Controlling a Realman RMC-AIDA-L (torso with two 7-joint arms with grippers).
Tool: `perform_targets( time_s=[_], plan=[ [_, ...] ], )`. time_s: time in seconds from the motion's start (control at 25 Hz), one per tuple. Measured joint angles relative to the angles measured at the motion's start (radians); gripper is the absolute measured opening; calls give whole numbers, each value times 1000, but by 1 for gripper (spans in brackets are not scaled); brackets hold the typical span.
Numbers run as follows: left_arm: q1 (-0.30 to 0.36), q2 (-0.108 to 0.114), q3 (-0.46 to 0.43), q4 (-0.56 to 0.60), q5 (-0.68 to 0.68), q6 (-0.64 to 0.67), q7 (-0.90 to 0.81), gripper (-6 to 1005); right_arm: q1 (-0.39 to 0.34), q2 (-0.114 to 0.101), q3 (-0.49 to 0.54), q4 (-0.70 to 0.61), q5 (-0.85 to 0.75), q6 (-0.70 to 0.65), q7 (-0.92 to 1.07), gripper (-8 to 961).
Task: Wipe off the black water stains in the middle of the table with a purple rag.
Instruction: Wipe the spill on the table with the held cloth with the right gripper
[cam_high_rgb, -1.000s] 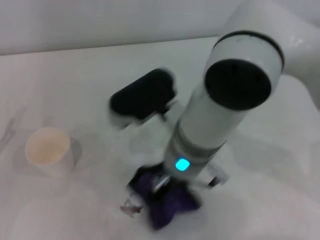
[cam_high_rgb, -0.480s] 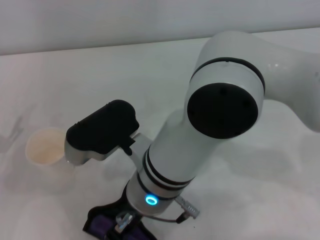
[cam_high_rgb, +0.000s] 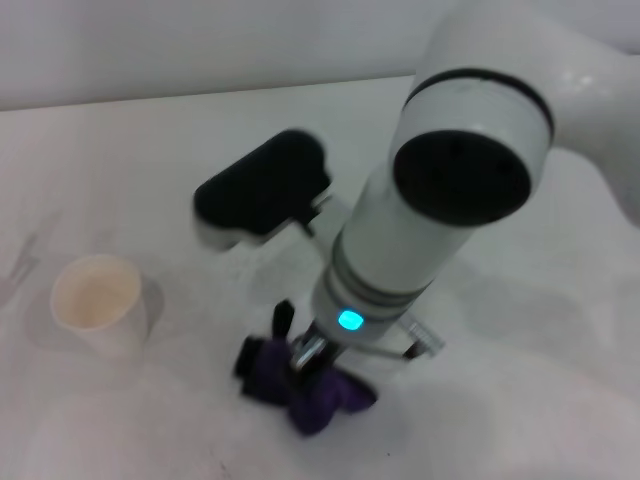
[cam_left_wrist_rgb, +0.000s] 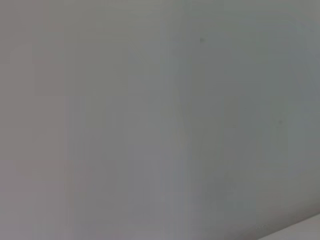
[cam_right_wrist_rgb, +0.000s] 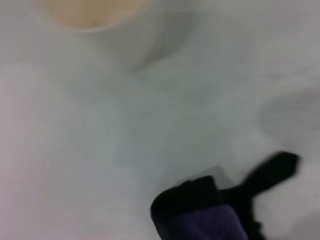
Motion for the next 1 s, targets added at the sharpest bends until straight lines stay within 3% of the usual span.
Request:
perform_targets(
  time_s=[0.24, 0.64, 0.84, 0.88, 1.0],
  plan=[
    [-5, 1, 0, -1, -1, 10, 0, 892, -63, 0, 92, -16, -163, 100, 4, 97],
    [-6, -1, -1, 0, -4, 26, 0, 892, -117, -9, 139, -69, -186, 132, -29, 97],
    [-3, -4, -1, 1, -6, 26, 0, 892, -240, -10, 314, -119, -292, 204, -149, 97],
    [-2, -5, -2, 1, -7, 26, 0, 892, -289, -13, 396, -135, -327, 228, -206, 97],
    [0, -8, -18, 2, -8, 26, 0, 893, -332, -13, 472, -148, -368, 248, -261, 97]
  ],
)
